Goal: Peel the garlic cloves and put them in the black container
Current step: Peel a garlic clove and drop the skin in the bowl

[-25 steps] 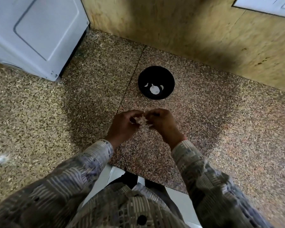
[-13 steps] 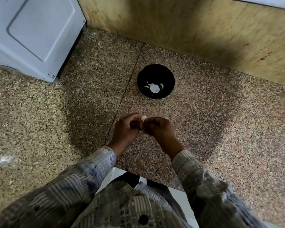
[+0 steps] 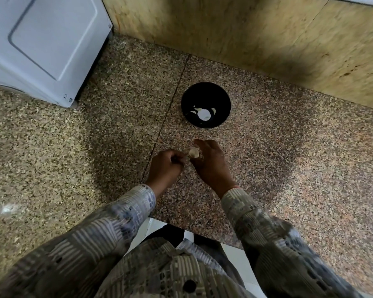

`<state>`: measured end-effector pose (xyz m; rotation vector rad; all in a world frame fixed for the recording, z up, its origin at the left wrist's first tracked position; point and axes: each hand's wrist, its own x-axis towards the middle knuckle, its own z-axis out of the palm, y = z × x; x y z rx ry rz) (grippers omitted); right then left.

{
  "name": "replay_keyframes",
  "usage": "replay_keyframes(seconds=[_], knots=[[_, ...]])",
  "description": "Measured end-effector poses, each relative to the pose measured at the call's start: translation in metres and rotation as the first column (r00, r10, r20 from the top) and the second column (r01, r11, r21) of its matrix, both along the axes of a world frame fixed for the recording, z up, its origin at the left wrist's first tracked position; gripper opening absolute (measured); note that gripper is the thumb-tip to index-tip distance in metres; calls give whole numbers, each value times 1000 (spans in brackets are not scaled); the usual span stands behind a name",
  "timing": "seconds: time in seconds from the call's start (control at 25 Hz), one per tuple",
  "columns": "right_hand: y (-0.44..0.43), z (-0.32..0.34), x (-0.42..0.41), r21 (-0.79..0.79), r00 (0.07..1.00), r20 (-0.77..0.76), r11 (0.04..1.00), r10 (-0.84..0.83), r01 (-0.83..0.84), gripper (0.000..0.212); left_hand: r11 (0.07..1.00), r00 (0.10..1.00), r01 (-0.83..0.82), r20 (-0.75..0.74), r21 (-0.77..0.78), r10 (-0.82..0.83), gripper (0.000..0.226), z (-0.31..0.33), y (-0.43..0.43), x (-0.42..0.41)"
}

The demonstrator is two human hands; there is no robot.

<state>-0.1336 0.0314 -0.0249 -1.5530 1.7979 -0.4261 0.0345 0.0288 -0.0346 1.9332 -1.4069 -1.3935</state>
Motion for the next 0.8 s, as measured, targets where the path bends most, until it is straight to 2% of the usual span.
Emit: replay_keyframes(seconds=[0.16,0.24,0.36,0.48,0.6,0.8], knots=[[-9,-6,7,-42,1000,-9,999,-10,9,17,993,995,-87,-44,78,91,28,2,-7,-2],[-1,-4,7,-58,997,81,998,-16,21,14,981,978,-123,-149,148,145,34,0,-9,-1],[13,0,8,19,970,227,996,-85,83,19,965,939,-147,-276,217,205,24,2,-6,0],[19,8,9,147,898,343,960,-276,239,21,987,953,-122,-267,102,145,29,4,0,4],[20,15,8,152,894,355,960,-274,235,13,999,964,-38,-262,9,39,36,8,4,8],[23,19,13,154,894,352,959,-278,237,10,997,976,61,-208,-56,-71,34,14,4,16]])
